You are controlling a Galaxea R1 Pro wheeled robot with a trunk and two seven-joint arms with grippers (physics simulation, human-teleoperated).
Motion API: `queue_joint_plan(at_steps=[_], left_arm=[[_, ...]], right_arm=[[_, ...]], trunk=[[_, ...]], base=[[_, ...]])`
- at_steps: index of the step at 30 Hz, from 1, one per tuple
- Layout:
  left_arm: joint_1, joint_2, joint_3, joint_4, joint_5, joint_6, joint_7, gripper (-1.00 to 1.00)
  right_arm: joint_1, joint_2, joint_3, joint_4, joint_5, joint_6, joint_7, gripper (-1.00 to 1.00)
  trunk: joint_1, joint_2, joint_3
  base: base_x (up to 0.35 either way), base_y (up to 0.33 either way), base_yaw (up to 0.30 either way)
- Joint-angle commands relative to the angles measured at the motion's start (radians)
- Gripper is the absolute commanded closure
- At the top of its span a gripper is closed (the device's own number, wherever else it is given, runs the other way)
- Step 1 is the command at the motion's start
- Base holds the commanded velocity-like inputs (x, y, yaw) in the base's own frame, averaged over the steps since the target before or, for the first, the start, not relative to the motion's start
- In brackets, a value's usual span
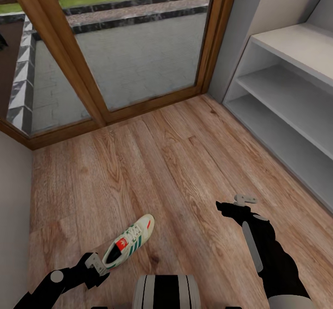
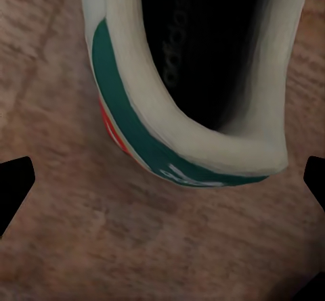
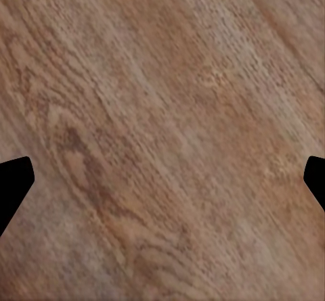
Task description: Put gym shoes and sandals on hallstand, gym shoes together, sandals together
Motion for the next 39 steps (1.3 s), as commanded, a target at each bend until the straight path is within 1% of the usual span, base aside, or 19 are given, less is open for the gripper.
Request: queue_joint_plan(at_steps=[1, 14, 39], left_arm=[[0.0, 0.0, -0.001, 0.0, -0.01, -0.009, 0.0, -1.0], [0.0, -0.001, -0.002, -0.025, -0.01, -0.008, 0.0, -1.0], [0.0, -0.001, -0.002, -0.026, -0.01, -0.008, 0.0, -1.0]], right_arm=[[0.0, 0.0, -0.001, -0.001, -0.009, 0.004, -0.001, -1.0], [0.0, 0.0, -0.001, -0.001, -0.009, 0.004, -0.001, -1.0], [0.0, 0.0, -0.001, -0.001, -0.009, 0.004, -0.001, -1.0]], trunk=[[0.0, 0.0, -0.001], [0.0, 0.0, -0.001], [0.0, 0.0, -0.001]], base=[[0.079, 0.0, 0.0], [0.037, 0.0, 0.0], [0.0, -0.008, 0.0]])
